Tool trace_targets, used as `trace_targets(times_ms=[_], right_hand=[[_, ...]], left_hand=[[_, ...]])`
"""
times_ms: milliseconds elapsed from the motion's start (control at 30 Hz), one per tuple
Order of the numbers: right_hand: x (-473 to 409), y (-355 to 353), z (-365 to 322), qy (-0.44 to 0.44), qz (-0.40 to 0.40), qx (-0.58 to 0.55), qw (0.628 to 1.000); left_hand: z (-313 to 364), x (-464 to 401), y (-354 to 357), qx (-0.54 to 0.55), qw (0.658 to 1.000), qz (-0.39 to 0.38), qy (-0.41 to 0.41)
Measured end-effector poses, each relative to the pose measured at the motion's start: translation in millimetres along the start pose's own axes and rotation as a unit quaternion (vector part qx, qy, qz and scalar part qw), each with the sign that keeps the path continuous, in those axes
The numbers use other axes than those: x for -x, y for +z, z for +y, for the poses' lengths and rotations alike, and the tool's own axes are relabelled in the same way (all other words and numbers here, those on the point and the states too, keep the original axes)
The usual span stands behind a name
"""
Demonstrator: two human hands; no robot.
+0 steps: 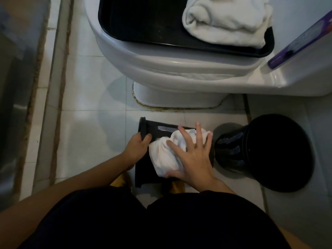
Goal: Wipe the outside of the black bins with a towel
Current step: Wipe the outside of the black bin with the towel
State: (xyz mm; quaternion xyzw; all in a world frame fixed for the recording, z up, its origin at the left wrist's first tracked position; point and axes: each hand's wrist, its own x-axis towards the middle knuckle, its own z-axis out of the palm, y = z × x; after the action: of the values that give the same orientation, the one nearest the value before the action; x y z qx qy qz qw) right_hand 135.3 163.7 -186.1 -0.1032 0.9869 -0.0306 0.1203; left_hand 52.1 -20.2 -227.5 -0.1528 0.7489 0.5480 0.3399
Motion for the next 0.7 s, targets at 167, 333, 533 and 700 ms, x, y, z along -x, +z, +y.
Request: trace_targets(times_ms=[167,333,533,700], right_hand=[[-12.0,-4.6,-7.4,-0.070,-0.065,0.107,0.990],[-16.8,-5.7,-0.7,-0.164,-0.099,0.143,0.971],[-1.6,-0.1,13.6,-0.252,-0.064,0.116,0.959],[18.9,10.2,7.5,-0.093,-0.035,0.048,0.994]], left_hand=[[1.3,1.7,0.7,0.011,1.000,0.001,-0.002],[-1.1,4.8,0.1,0.033,0.999,-0.013,-0.009],[-2.1,3.0,7.3,0.050,0.997,0.012,-0.051],[9.8,-9.9,16.8,0.061,0.994,0.093,-0.010]])
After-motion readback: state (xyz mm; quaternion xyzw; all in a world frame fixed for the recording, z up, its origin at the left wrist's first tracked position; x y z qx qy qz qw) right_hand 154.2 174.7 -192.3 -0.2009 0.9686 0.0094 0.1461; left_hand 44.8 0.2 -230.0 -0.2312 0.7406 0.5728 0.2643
